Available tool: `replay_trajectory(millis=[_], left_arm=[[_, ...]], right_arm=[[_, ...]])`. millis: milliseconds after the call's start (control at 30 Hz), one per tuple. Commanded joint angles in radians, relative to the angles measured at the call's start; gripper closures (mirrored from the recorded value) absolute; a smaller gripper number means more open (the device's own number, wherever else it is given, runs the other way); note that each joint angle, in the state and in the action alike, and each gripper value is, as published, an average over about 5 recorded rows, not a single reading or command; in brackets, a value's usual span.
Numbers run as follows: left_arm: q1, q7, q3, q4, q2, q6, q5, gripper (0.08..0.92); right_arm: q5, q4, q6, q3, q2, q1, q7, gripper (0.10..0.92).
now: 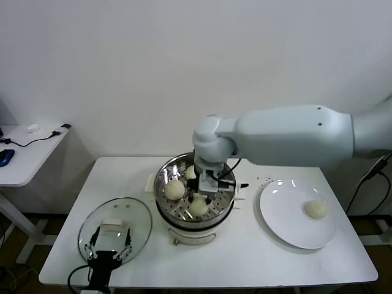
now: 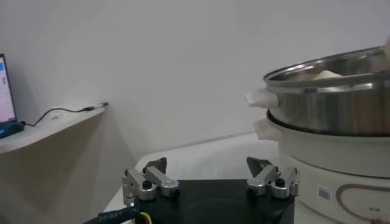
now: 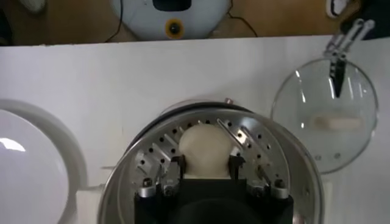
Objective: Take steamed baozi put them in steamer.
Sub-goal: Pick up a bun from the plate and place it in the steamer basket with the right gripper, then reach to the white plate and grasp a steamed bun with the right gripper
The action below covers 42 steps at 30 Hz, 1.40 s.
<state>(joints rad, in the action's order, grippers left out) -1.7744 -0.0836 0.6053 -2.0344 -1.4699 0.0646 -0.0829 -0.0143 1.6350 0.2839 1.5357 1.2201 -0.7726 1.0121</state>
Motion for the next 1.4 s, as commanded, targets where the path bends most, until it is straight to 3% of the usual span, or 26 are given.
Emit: replay_trajectory(millis=[33, 333, 767, 933, 1100, 1233, 1400], left_arm=[[0.003, 0.000, 0.001, 0.001, 0.002, -0.001, 0.003, 0.177], [0.012, 0.001, 0.003, 0.008, 0.003, -0.002, 0.005, 0.177], [0.011, 0.002, 0.002, 0.007, 0.000, 0.000, 0.001, 0.177], [0.008, 0.001, 0.001, 0.004, 0.001, 0.001, -0.001, 0.177], [0.014, 0.002, 0.003, 0.008, 0.006, 0.000, 0.004, 0.177], [0.026, 0.003, 0.002, 0.011, 0.007, -0.003, 0.008, 0.177], [0.033, 0.003, -0.001, 0.017, 0.007, -0.004, 0.010, 0.177]], right_arm=[[0.147, -0.073, 0.033, 0.013, 0.068, 0.117, -0.045, 0.525], [0.094, -0.094, 0.033, 0.009, 0.081, 0.136, -0.041, 0.489], [-0.022, -0.137, 0.116, -0.067, 0.027, 0.028, 0.022, 0.211], [-0.204, -0.243, 0.091, -0.079, -0.095, -0.082, 0.102, 0.203], [-0.370, -0.471, -0.032, -0.029, -0.253, -0.172, 0.193, 0.203], [-0.396, -0.589, -0.116, 0.087, -0.392, -0.179, 0.224, 0.203], [-0.355, -0.568, -0.192, 0.170, -0.572, -0.070, 0.196, 0.203]])
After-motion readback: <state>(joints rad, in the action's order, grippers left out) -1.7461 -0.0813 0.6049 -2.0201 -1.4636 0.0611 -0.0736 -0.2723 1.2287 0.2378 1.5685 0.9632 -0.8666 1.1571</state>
